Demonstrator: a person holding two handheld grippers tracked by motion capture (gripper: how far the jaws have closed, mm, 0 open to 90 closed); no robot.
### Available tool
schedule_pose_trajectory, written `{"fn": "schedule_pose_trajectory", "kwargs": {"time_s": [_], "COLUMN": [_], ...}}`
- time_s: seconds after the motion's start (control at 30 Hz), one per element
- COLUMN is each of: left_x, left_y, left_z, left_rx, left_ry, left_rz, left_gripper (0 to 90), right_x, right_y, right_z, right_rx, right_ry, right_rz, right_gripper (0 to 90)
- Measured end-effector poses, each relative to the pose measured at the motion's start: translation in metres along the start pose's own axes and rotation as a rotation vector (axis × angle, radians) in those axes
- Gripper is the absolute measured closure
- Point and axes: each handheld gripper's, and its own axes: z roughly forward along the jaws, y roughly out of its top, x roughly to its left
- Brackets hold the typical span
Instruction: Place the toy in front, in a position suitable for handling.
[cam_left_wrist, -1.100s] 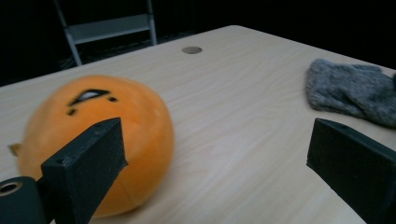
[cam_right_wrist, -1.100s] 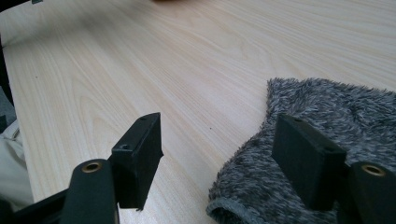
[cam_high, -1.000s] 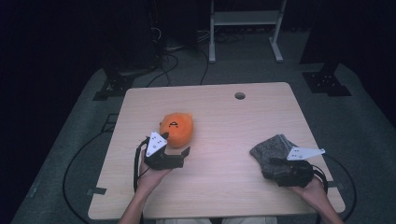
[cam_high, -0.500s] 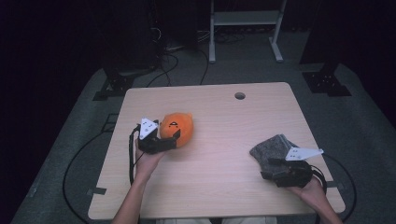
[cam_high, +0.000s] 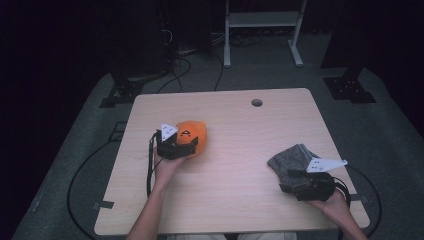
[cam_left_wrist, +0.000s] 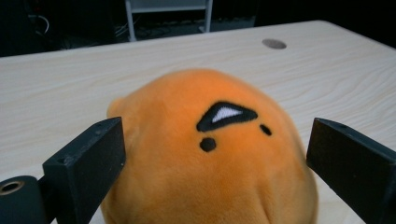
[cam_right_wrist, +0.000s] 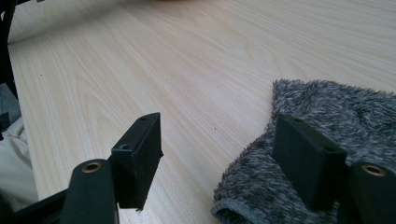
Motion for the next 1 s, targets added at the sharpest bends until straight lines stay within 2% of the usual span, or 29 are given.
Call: {"fn": "schedule_pose_trajectory", "kwargs": {"time_s": [0.1,0.27,0.3,0.37,0.4,0.57,0.6,0.8,1.0], "left_x": [-0.0013,-0.0012,-0.002,-0.0025,-0.0034,-0.0033,-0.0026,-0.0013,0.0016], "left_y": [-0.0015,-0.0046,-0.0044,-0.0042,-0.0041,-0.0038,-0.0039,-0.0032,-0.0024], "left_z": [0.0012,0.0021,0.0015,0.0013,0.0009,-0.0001,-0.0003,-0.0036,-0.0073], "left_rx": [-0.004,-0.007,0.0,0.002,0.008,0.003,0.002,-0.012,-0.035], "left_ry": [0.005,0.006,0.005,0.005,0.006,0.006,-0.006,-0.012,-0.024], "left_rz": [0.007,0.017,0.022,0.026,0.043,0.046,0.046,0.062,0.042], "left_gripper": [6.0,14.0,19.7,24.7,27.5,38.4,39.1,44.6,48.4], "right_x": [0.0009,0.001,0.0013,0.0014,0.0013,0.0012,0.0013,0.0004,0.0002], "right_y": [0.0002,0.0003,0.0004,0.0004,0.0005,0.0008,0.0008,0.0008,0.0008], "right_z": [-0.0004,-0.0006,-0.0008,-0.0009,-0.0009,-0.0007,-0.0007,-0.0012,-0.0018], "right_rx": [-0.001,-0.001,-0.001,-0.001,-0.002,-0.003,-0.003,-0.009,-0.012], "right_ry": [0.001,0.004,0.003,0.004,0.005,0.007,0.008,0.009,0.008], "right_rz": [-0.001,-0.003,-0.004,-0.005,-0.007,-0.009,-0.008,-0.005,-0.002], "right_gripper": [31.7,31.7,31.8,31.8,31.8,31.8,31.8,31.8,31.8]}}
